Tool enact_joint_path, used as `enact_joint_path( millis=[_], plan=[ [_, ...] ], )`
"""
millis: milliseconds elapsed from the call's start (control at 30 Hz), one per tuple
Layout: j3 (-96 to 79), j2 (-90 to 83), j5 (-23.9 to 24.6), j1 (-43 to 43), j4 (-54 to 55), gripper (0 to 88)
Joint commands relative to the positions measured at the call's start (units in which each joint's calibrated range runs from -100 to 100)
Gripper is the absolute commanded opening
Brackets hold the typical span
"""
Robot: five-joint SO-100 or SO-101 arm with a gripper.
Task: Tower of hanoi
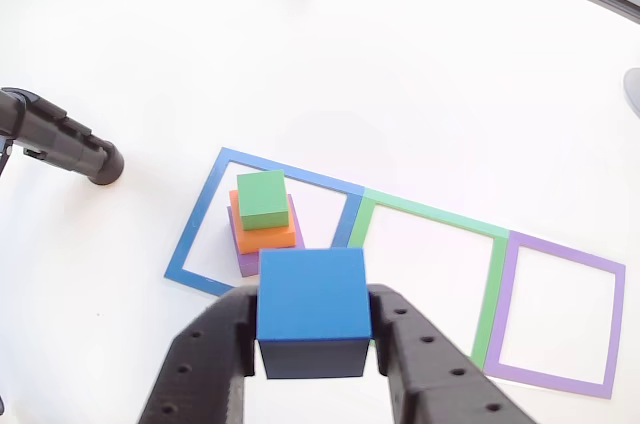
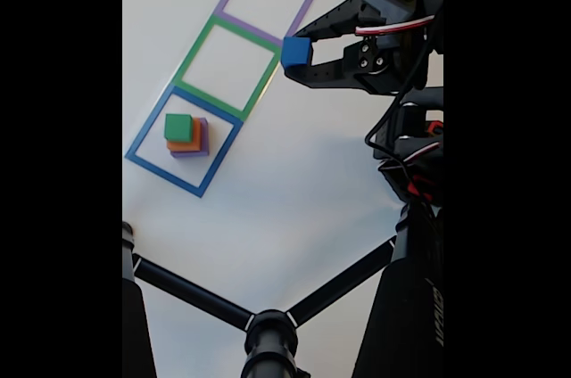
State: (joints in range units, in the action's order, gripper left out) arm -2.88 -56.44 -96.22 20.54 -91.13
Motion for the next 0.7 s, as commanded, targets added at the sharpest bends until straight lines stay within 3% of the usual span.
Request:
enact_joint_path(
  millis=[0, 167, 300, 433, 667],
  plan=[
    [4.2, -0.9, -0.6, 3.0, -1.3, 2.0],
    [3.4, -1.7, -1.2, 5.2, -0.7, 2.0],
    [-7.0, -3.2, -2.3, 6.0, 8.2, 2.0],
    [-25.0, -4.5, -3.8, 5.3, 26.4, 2.1],
    [-59.9, -1.3, -3.8, 4.4, 70.7, 2.5]
  ],
)
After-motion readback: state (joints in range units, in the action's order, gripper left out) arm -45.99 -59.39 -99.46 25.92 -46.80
